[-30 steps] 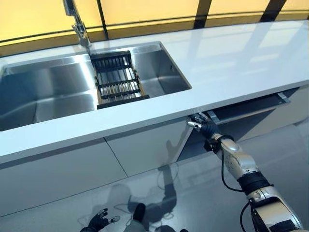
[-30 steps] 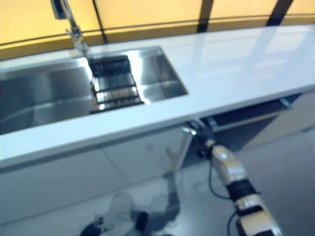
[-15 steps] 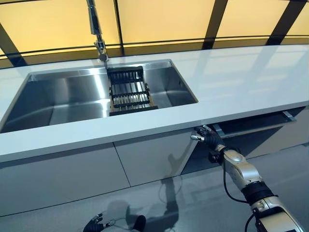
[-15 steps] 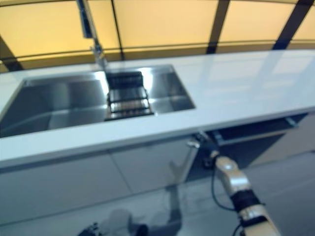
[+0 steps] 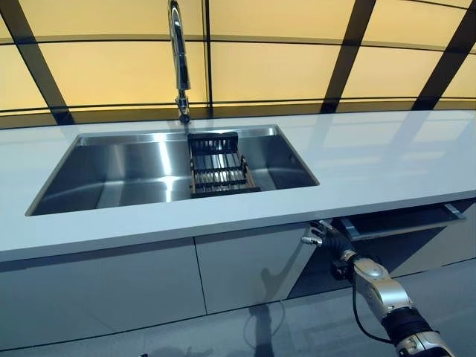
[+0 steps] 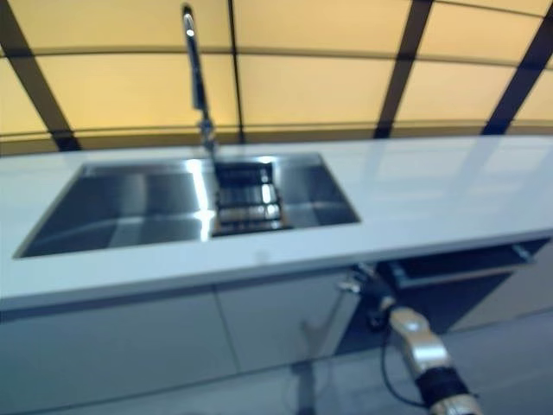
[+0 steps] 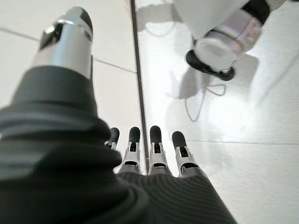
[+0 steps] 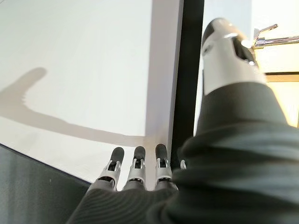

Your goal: Take plates into dishwasher

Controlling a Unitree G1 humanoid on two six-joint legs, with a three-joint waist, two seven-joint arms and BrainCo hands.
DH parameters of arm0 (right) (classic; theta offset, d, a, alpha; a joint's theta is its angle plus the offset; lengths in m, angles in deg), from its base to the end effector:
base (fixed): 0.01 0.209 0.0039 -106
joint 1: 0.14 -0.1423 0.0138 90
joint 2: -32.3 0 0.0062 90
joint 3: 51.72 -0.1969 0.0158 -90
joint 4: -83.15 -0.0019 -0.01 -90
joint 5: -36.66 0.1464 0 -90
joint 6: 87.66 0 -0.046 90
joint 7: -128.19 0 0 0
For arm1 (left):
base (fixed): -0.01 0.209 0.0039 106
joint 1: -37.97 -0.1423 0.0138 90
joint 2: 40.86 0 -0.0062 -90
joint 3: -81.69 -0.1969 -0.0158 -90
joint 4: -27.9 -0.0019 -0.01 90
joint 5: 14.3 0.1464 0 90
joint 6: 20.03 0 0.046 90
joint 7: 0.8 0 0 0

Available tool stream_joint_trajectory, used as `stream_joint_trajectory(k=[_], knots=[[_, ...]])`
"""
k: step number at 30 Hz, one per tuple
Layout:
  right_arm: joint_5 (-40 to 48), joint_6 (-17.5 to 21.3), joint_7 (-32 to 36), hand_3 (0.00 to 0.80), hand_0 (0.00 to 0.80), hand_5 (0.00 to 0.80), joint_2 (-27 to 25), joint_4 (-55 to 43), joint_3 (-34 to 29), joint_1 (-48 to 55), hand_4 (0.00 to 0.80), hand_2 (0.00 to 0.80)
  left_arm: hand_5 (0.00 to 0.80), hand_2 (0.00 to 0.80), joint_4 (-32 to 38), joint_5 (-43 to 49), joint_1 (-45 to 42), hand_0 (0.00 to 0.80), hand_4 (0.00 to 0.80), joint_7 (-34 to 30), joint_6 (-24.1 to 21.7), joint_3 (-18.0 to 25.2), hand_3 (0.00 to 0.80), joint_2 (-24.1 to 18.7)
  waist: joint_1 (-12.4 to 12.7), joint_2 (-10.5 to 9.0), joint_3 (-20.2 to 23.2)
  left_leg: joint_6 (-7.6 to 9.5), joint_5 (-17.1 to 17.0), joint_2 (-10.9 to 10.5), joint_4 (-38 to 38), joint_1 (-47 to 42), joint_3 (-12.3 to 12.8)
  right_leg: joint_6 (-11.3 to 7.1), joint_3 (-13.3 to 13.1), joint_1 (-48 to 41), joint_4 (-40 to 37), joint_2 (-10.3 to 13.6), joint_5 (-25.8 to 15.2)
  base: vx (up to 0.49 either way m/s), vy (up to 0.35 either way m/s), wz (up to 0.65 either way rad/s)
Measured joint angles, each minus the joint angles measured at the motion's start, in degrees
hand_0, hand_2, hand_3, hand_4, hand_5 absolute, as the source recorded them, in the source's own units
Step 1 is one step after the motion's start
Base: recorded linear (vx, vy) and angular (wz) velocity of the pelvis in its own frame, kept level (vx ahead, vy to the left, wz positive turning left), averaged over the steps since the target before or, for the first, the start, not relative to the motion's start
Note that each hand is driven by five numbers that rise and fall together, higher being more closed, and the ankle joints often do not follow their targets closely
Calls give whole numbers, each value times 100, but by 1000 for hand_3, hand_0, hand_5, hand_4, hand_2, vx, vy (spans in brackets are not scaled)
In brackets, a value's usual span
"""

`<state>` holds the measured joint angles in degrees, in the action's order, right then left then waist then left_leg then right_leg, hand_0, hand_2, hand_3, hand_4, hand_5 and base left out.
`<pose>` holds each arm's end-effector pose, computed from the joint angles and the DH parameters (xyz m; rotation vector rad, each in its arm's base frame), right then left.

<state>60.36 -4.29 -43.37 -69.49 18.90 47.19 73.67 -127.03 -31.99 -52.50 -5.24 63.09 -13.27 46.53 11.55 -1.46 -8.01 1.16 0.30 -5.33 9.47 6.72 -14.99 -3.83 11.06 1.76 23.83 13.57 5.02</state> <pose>0.2622 -0.2406 0.0246 -0.0909 0.3183 0.1448 0.0936 0.2614 -0.1186 0.0408 0.9897 0.2031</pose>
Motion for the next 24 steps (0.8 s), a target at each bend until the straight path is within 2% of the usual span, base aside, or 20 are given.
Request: stream_joint_trajectory(k=[1,2,3,4,5,6,7,9,11,12,13,14,15,16,17,18,19,21,24], knots=[[-4,18,9,0,0,0,-1,-84,0,111,0,0,0,0,0,-3,34,0,0,6,-1,0,0,-12,-26,12,12,17,-11,8,-6,-5,-58,70,-273,162,276,-51,-101,60,-47,67],[-6,154,58,0,0,0,12,-237,-5,362,0,0,0,0,8,-4,74,0,0,26,4,1,0,-51,-208,51,47,58,-56,1,27,-24,-331,169,-995,440,808,-339,-115,42,-62,100],[-7,266,120,0,0,0,8,-332,3,542,0,0,0,0,15,-6,92,0,0,51,1,2,0,-114,-449,47,76,109,-105,-12,-9,-31,-571,112,-1514,456,894,-581,-81,46,-94,111],[-10,268,133,0,0,0,5,-328,2,547,0,0,0,0,15,-5,86,0,0,56,5,-7,0,-157,-530,36,84,118,-113,-26,-30,-35,-619,96,-1635,481,892,-680,-69,28,-94,92],[-8,319,136,0,0,0,-8,-322,-26,622,0,0,0,0,15,-6,55,0,0,74,6,-7,0,-210,-603,8,156,132,-139,-46,-73,-33,-736,80,-1887,548,821,-838,-36,3,-148,71],[-6,462,143,0,0,0,-10,-322,-85,773,0,0,0,0,16,-7,50,0,0,103,6,-8,0,-249,-653,28,231,128,-177,-55,-110,6,-899,40,-2027,525,621,-1001,-35,-39,-182,71],[-7,533,144,0,0,0,-12,-303,-142,832,0,0,0,0,19,-8,44,0,0,130,5,-58,0,-269,-710,-61,306,99,-206,-69,-159,5,-941,18,-2022,485,463,-1064,-15,-54,-185,64],[-4,640,142,0,0,0,-27,-248,-161,842,0,0,0,0,18,-9,14,0,0,161,5,-171,0,-239,-731,-29,364,41,-244,-55,-243,24,-1059,-68,-2018,257,115,-1073,44,-125,-211,41],[0,696,147,0,0,0,-26,-249,-161,833,0,0,0,0,28,-12,16,0,0,164,5,-243,0,-216,-692,1,405,37,-248,63,-311,92,-1030,-121,-1967,223,-62,-1126,82,-140,-240,18],[-1,744,158,0,0,0,-26,-249,-161,835,0,0,0,0,47,-15,12,0,0,162,-1,-223,0,-211,-598,-12,430,-53,-318,150,-403,65,-967,-172,-1910,180,-266,-1116,141,-120,-201,5],[-9,765,163,0,0,0,-24,-232,-160,817,0,0,0,0,47,-20,14,0,0,163,-6,-222,0,-215,-572,-62,463,-215,-426,196,-501,80,-946,-245,-1893,29,-585,-1079,272,-139,-218,3],[-12,766,163,0,0,0,-12,-201,-158,778,0,0,0,0,45,-54,12,0,0,162,-6,-222,0,-214,-552,-99,483,-263,-451,182,-547,88,-943,-250,-1856,-27,-736,-1050,344,-174,-228,3],[-39,766,163,0,0,0,-18,-169,-152,719,0,0,0,0,50,-126,22,0,0,156,-8,-221,0,-189,-493,-140,504,-323,-486,181,-604,116,-904,-212,-1799,-218,-1217,-1035,415,-155,-173,-8],[-66,765,178,0,0,0,-23,-113,-142,628,0,0,0,0,52,-135,35,0,0,155,-8,-200,0,-137,-429,-110,495,-456,-545,240,-667,136,-867,-8,-1758,-368,-1626,-1052,427,-180,-185,-1],[-85,763,180,0,0,0,-25,-55,-142,609,0,0,0,0,59,-138,31,0,0,155,-8,-193,0,-97,-434,-41,503,-474,-566,315,-669,159,-840,36,-1680,-416,-1746,-1110,333,-165,-159,18],[-147,751,181,0,0,0,-30,43,-141,620,0,0,0,0,73,-142,32,0,0,147,-18,-173,0,-56,-453,56,510,-472,-564,479,-723,166,-821,108,-1587,-453,-1825,-1244,290,-164,-159,35],[-180,738,194,0,0,0,-29,132,-123,623,0,0,0,0,79,-174,27,0,0,151,-24,-82,0,-37,-445,79,503,-463,-584,630,-776,168,-642,246,-1523,-436,-1819,-1349,302,-164,-170,33],[-182,698,225,0,0,0,-48,173,-126,626,0,0,0,0,84,-192,8,0,0,154,-24,-54,0,-38,-442,116,471,-544,-512,855,-821,173,-512,361,-1440,-406,-1744,-1511,325,-143,-169,17],[-235,642,246,0,0,0,-104,205,-121,627,0,0,0,0,87,-236,-28,0,0,157,-25,-50,0,-27,-425,128,394,-588,-459,1041,-862,177,-394,502,-1346,-324,-1535,-1659,362,-133,-191,10]])
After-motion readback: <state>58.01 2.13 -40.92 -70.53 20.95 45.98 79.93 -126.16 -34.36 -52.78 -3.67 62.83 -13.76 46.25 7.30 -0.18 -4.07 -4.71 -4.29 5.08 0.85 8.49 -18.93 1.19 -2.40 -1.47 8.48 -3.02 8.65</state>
